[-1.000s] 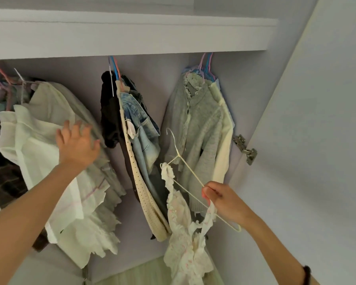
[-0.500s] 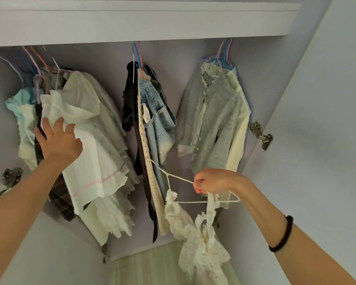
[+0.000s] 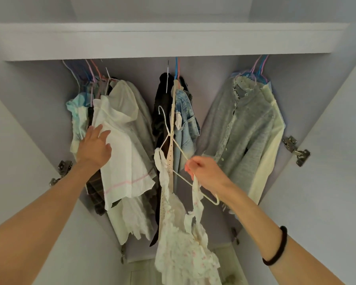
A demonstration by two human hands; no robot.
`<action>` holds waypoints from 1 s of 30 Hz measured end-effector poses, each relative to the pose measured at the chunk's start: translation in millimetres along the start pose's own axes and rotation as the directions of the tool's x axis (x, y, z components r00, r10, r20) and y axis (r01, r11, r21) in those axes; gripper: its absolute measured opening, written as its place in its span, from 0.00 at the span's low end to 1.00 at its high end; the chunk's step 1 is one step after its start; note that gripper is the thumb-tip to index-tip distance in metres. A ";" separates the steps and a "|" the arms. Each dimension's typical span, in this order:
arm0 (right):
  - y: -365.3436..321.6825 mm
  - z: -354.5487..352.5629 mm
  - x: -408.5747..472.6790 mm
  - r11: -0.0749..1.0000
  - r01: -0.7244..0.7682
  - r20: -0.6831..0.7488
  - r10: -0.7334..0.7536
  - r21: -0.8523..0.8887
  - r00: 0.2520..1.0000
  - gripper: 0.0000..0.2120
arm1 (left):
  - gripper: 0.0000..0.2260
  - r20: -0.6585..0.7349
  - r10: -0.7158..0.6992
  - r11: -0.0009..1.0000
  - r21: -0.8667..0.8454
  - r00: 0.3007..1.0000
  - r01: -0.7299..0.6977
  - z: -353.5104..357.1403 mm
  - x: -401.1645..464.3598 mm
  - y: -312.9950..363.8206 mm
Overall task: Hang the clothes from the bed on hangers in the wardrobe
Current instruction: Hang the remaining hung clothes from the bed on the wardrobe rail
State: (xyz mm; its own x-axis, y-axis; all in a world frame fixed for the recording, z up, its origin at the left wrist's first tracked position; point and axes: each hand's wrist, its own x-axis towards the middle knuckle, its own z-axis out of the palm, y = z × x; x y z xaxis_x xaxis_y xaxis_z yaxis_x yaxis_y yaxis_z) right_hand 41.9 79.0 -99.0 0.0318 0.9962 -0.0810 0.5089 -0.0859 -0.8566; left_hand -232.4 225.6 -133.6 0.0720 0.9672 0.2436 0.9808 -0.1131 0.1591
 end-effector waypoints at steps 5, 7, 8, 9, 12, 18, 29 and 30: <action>-36.2 26.8 27.0 0.985 0.080 -0.121 -0.062 0.152 0.991 0.13 | 0.23 0.038 -0.004 1.000 0.004 0.999 0.004 -0.7 0.7 -2.9; -46.3 38.6 41.4 0.970 0.059 -0.171 -0.019 0.234 0.985 0.12 | 0.23 0.057 -0.009 0.999 -0.048 0.998 0.011 0.5 0.4 -5.5; -50.5 45.1 48.7 0.966 0.053 -0.189 -0.004 0.255 0.982 0.12 | 0.22 0.055 -0.010 0.995 -0.095 0.998 0.015 1.2 0.0 -6.6; -54.1 51.8 55.2 0.964 0.055 -0.202 -0.002 0.259 0.979 0.12 | 0.22 0.043 -0.005 0.990 -0.142 0.999 0.011 2.0 -0.3 -7.4; -64.0 72.9 72.9 0.965 0.078 -0.213 -0.024 0.250 0.977 0.12 | 0.21 -0.030 0.051 0.982 -0.178 0.998 -0.055 1.7 -1.2 -10.2; -79.4 93.3 123.8 0.968 0.123 -0.280 -0.059 0.217 0.958 0.11 | 0.19 -0.147 0.149 0.977 -0.128 0.978 -0.168 0.2 -0.4 -18.5; -102.6 98.6 213.0 0.962 0.273 -0.311 -0.251 0.030 0.917 0.11 | 0.18 -0.278 0.235 0.960 -0.086 0.931 -0.267 3.9 15.6 -26.4; -105.0 95.9 221.3 0.967 0.253 -0.301 -0.237 0.017 0.924 0.12 | 0.17 -0.287 0.226 0.962 -0.086 0.931 -0.260 4.4 17.2 -26.7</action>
State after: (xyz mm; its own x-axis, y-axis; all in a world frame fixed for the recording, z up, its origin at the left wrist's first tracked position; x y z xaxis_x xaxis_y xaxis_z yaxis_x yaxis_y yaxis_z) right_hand -87.1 307.2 -75.9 0.1676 0.9449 0.2812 0.4860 0.1690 -0.8574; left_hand -256.5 246.2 -137.9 0.2363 0.8094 0.5376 0.9092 -0.3794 0.1717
